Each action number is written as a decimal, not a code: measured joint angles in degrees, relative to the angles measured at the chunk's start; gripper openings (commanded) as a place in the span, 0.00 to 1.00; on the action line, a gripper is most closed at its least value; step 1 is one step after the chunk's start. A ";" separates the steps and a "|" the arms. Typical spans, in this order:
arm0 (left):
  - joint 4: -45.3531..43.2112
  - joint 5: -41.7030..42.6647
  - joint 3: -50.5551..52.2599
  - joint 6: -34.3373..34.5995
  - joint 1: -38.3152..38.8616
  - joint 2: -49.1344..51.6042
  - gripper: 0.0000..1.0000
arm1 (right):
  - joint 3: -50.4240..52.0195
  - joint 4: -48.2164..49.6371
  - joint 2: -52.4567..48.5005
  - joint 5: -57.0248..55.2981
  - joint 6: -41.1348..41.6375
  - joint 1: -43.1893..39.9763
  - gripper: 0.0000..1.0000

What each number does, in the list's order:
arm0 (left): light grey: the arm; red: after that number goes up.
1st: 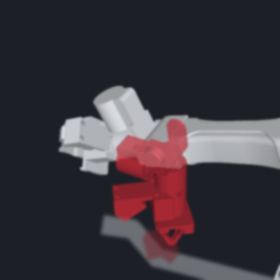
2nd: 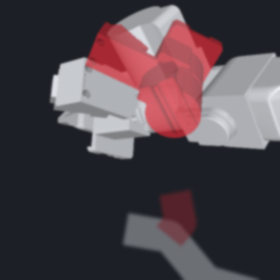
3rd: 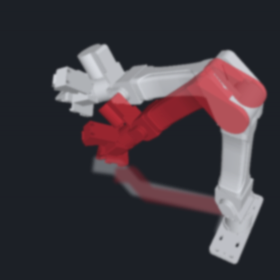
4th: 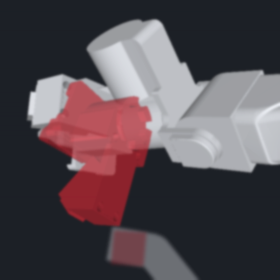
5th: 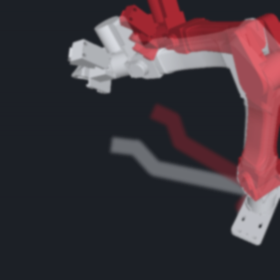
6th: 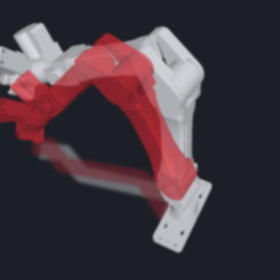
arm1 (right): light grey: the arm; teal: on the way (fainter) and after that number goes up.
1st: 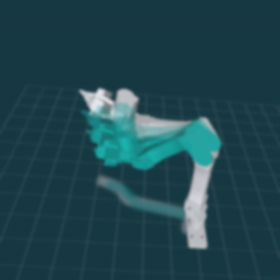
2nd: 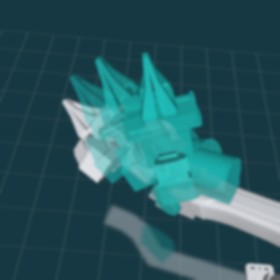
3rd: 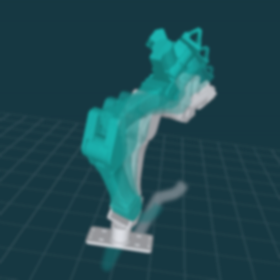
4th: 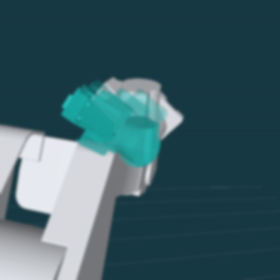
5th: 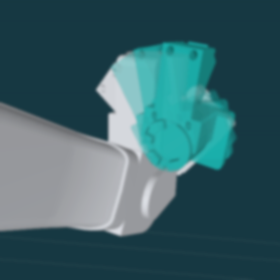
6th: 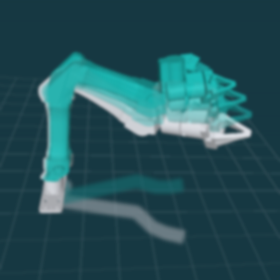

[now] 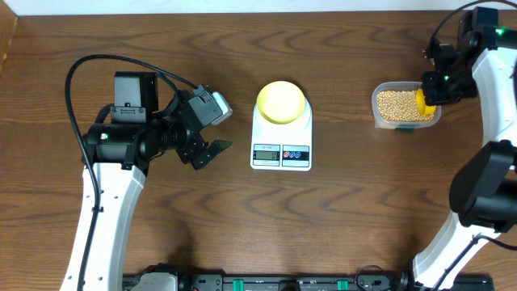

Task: Scoop item into bowl and weigh 50g on scale
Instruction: 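Drag the scoop through the soybeans to fill it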

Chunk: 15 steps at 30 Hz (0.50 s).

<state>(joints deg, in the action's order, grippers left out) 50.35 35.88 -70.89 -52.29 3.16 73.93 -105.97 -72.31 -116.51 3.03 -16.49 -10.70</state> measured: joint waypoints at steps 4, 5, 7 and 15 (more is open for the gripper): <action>-0.02 0.00 0.00 0.00 0.00 0.00 0.92 | 0.00 -0.37 -1.22 1.70 0.15 0.00 0.01; -0.02 0.00 0.00 0.00 0.00 0.00 0.92 | 0.00 -0.50 -1.55 2.16 0.24 0.00 0.01; 0.00 0.00 0.00 0.00 0.00 0.00 0.92 | 0.00 -0.61 -2.12 3.08 0.39 0.00 0.01; -0.02 0.00 0.00 0.00 0.00 0.00 0.92 | 0.00 -0.90 -3.48 7.50 0.42 0.00 0.01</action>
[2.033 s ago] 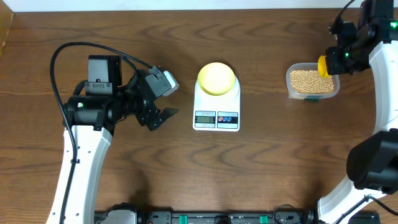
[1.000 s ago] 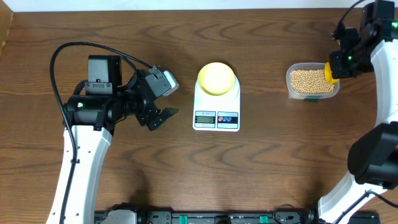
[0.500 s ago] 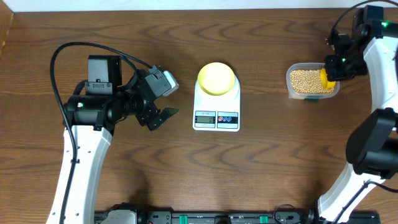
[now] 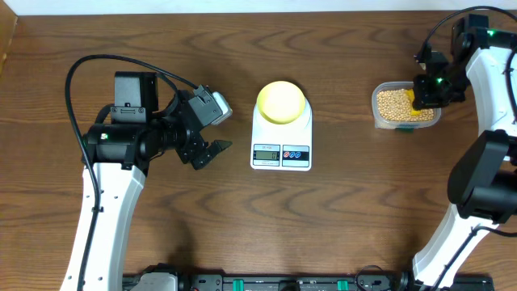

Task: Scoop item into bowl and weigh 50g on scale
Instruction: 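Drag the scoop through the soybeans to fill it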

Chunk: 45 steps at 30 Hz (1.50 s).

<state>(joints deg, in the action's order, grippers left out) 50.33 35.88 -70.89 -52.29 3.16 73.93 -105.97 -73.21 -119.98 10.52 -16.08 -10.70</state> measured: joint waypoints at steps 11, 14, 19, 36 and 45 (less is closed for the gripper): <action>0.00 0.00 0.00 0.00 -0.02 0.00 0.92 | 0.00 -3.04 -0.74 7.45 -0.37 -1.22 0.01; 0.00 0.00 0.00 -0.02 0.00 0.00 0.92 | 0.00 -3.04 -0.85 9.92 -0.98 -2.91 0.01; 0.00 0.00 0.00 0.00 -0.02 0.00 0.92 | 0.00 -3.02 -1.18 12.83 -1.20 -6.40 0.01; 0.00 0.00 0.00 0.00 0.00 0.00 0.92 | 0.02 -4.02 -1.27 24.55 -3.56 -14.73 0.01; 0.02 0.00 0.00 0.00 0.00 0.00 0.92 | 0.02 -5.46 -1.27 28.20 -3.98 -16.41 0.01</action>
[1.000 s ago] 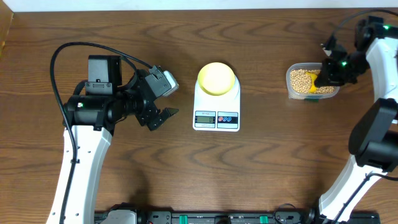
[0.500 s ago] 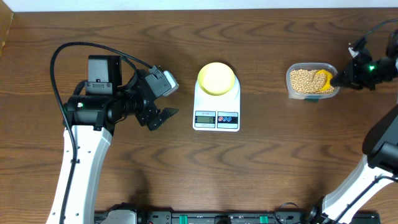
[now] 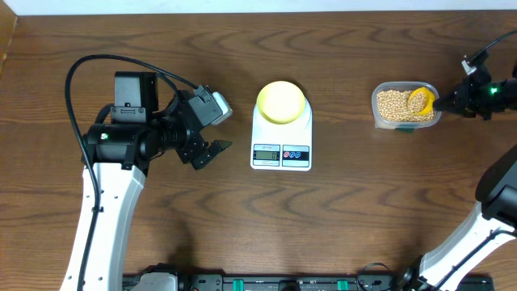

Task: Scoop item into bowl and weigh 50g on scale
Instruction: 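Drag the scoop through the soybeans to fill it, then lift the filled scoop and carry it over the yellow bowl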

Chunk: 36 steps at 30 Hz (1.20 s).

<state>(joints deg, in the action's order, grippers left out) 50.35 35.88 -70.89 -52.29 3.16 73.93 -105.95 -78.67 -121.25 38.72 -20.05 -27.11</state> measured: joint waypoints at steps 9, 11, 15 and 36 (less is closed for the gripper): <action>-0.02 0.00 0.00 0.00 -0.02 0.00 0.92 | 0.00 -1.79 0.00 4.72 -2.43 -1.07 0.01; -0.02 0.00 0.00 0.00 0.00 0.00 0.92 | 0.00 -1.95 0.00 6.01 -3.10 -1.22 0.01; -0.02 0.00 0.00 0.00 0.00 0.00 0.92 | 0.00 -2.97 0.00 9.81 -5.53 -1.27 0.01; -0.02 0.00 0.00 0.00 0.00 0.00 0.92 | -0.48 -0.55 0.00 17.64 -6.27 16.02 0.01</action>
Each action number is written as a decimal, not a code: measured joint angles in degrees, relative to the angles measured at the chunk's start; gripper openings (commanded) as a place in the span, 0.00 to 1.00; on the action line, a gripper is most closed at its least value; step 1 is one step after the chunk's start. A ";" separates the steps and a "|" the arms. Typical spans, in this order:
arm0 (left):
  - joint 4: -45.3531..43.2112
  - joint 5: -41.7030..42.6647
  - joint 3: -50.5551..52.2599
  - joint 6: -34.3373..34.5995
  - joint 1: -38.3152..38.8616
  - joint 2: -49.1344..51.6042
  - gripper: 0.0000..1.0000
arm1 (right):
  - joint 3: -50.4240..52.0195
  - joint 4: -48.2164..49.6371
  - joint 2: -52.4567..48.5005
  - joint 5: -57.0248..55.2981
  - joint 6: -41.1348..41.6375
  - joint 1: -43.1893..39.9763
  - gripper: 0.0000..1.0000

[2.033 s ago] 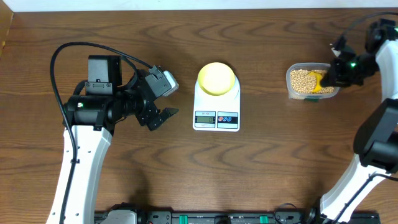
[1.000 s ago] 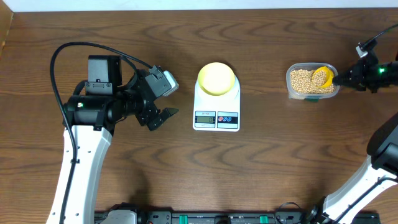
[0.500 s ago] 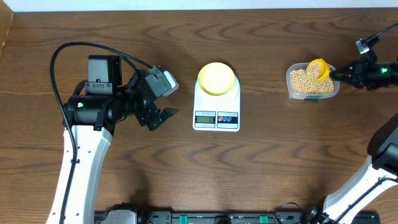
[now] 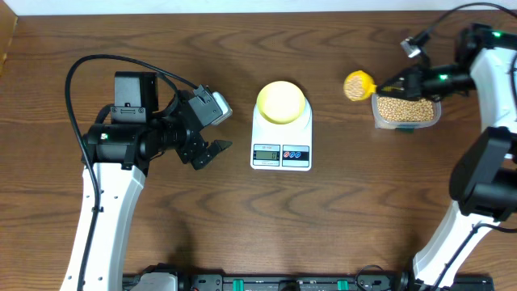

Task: Scoop item into bowl and weigh 50g on scale
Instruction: 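Lift the filled scoop and carry it over the yellow bowl, then tilt the scoop to pour soybeans into the yellow bowl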

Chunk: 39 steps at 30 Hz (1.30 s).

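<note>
A yellow bowl (image 4: pixel 281 101) sits on the white scale (image 4: pixel 281 139) at the table's middle. To the right stands a clear tub of beans (image 4: pixel 405 107). A yellow scoop (image 4: pixel 359 85) loaded with beans hangs between the tub and the bowl, left of the tub. My right gripper (image 4: pixel 409 82) is shut on the scoop's handle, over the tub's upper left corner. My left gripper (image 4: pixel 212 149) stands open left of the scale, with nothing between its fingers.
The left arm's base and cable (image 4: pixel 97 69) take up the left side of the wooden table (image 4: pixel 339 218). The right arm (image 4: pixel 493 145) runs down the right edge.
The right gripper has moved left with the scoop. The scoop was in the tub's right part; now it is outside the tub on its left, filled with beans. The left arm has not moved.
The right gripper first held the scoop at the tub's right edge, then down in the beans. Later the arm had drawn back right with the scoop lying in the tub. Now the loaded scoop hangs between tub and bowl. The left arm stayed still throughout.
</note>
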<state>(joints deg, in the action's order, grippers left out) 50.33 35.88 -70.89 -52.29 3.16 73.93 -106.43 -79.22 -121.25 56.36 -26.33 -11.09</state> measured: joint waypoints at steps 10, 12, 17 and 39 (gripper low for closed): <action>0.02 0.00 0.00 0.00 0.00 0.00 0.92 | -0.28 10.40 0.00 4.68 7.74 8.11 0.01; 0.00 0.02 0.00 0.00 0.00 0.00 0.92 | -0.37 12.28 0.00 5.05 9.07 9.03 0.01; 0.00 0.00 0.00 0.00 0.00 0.00 0.92 | -0.37 16.02 0.00 5.42 11.69 12.52 0.01; 0.00 0.00 0.00 0.00 0.00 0.00 0.92 | -0.37 17.68 0.00 -14.95 -2.47 23.37 0.01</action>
<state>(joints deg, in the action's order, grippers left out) 50.33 35.88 -70.89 -52.29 3.16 73.93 -106.80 -61.54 -121.25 41.41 -28.80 12.27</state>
